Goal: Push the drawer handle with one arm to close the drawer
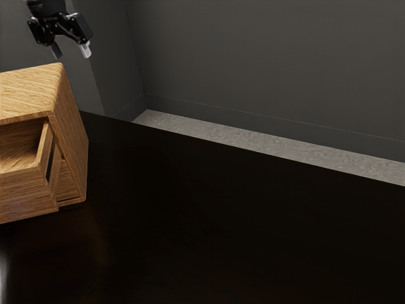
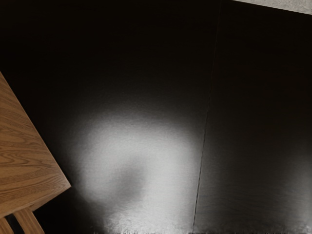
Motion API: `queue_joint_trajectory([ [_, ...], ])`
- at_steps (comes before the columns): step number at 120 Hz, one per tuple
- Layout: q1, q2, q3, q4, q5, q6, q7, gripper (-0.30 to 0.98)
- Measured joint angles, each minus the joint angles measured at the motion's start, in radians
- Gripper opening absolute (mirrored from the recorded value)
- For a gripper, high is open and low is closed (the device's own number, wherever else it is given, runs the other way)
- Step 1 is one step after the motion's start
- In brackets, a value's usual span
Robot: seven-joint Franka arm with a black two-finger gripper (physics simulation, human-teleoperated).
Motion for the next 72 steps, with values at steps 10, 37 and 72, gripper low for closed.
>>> queue_joint_trajectory([
  [10, -0.015, 0.001, 0.018, 0.000, -0.003, -0.006, 0.014, 0.67],
  [37, -0.058, -0.176, 0.036, 0.024, 0.001, -0.039, 0.015, 0.67],
  [72, 0.330, -0.892, -0.222, -0.693, 0.208, -0.188, -0.298, 0.67],
])
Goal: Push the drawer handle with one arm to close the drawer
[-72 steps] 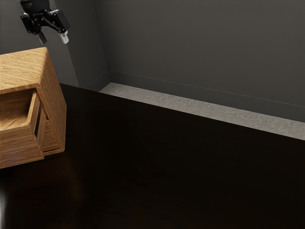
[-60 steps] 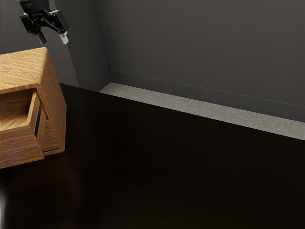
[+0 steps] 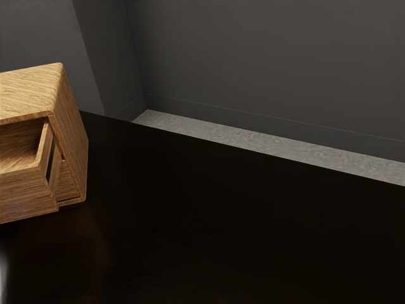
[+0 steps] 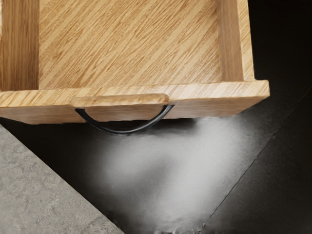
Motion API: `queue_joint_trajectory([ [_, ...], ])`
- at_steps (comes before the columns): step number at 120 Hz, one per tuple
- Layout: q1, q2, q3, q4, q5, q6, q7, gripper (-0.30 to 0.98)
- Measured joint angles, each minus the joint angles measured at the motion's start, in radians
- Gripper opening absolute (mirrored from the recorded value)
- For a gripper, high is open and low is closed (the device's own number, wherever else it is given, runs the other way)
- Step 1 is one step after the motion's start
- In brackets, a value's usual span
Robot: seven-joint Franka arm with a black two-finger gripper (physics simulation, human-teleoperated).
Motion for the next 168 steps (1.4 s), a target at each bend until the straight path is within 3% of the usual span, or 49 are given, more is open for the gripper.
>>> queue_joint_trajectory([
  [11, 0.131, -0.139, -0.049, -0.237, -0.023, 0.065, -0.088, 0.67],
  [19, 0.174, -0.179, -0.072, -0.332, -0.042, 0.110, -0.143, 0.67],
  [40, 0.282, -0.245, -0.185, -0.439, -0.081, 0.180, -0.257, 0.67],
  [56, 0.216, -0.267, -0.079, -0.519, -0.126, 0.203, -0.295, 0.60],
  [72, 0.203, -0.258, -0.053, -0.627, -0.130, 0.260, -0.298, 0.47],
  [111, 0.209, -0.235, -0.047, -0.726, -0.085, 0.381, -0.215, 0.19],
  [135, 0.209, -0.198, 0.024, -0.754, -0.035, 0.439, -0.140, 0.02],
  [168, 0.206, -0.146, 0.028, -0.752, -0.004, 0.509, -0.054, -0.08],
])
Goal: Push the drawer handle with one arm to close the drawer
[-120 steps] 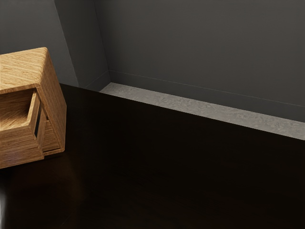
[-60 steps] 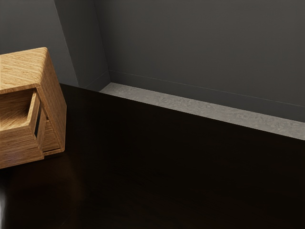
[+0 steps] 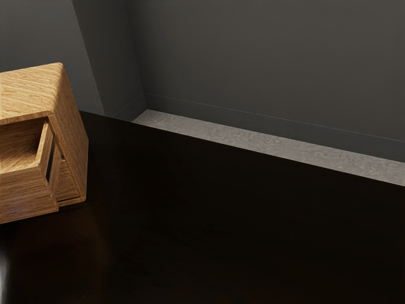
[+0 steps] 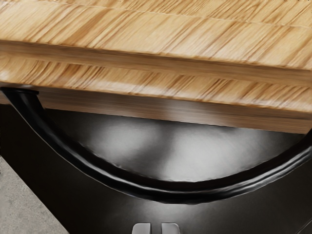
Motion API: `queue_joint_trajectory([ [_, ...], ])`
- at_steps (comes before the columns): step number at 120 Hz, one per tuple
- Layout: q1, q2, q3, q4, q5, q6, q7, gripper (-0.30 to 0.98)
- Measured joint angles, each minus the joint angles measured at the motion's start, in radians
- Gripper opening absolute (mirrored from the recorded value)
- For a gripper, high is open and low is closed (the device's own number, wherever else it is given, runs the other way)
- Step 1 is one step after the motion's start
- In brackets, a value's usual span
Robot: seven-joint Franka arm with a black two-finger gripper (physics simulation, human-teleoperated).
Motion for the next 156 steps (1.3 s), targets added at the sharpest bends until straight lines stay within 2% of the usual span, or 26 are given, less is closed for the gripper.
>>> queue_joint_trajectory([
  [47, 0.001, 0.085, -0.009, 0.043, 0.009, 0.048, 0.070, -0.10],
  [125, 0.002, 0.359, -0.008, 0.223, 0.042, 0.082, 0.118, -0.10],
  [156, 0.003, 0.432, -0.007, 0.290, 0.045, 0.090, 0.128, -0.10],
])
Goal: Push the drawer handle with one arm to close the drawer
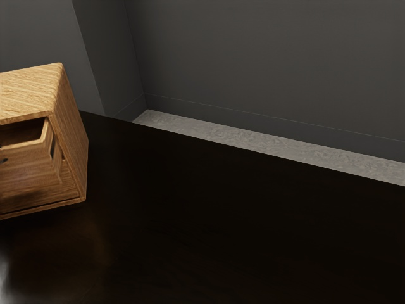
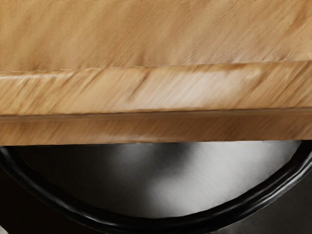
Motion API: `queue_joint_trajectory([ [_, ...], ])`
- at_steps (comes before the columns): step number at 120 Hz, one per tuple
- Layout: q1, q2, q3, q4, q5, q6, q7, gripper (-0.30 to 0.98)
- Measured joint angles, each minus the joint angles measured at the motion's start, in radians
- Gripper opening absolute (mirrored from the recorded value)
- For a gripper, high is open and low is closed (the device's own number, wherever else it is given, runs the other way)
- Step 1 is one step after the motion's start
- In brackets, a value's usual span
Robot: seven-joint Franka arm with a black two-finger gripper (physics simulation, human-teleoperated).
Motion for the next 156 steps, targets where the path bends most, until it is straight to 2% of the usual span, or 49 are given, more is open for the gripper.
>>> queue_joint_trajectory([
  [42, -0.001, 0.134, 0.003, 0.100, 0.012, 0.007, 0.010, -0.10],
  [156, 0.001, 0.358, 0.011, 0.320, 0.013, 0.010, 0.049, -0.10],
])
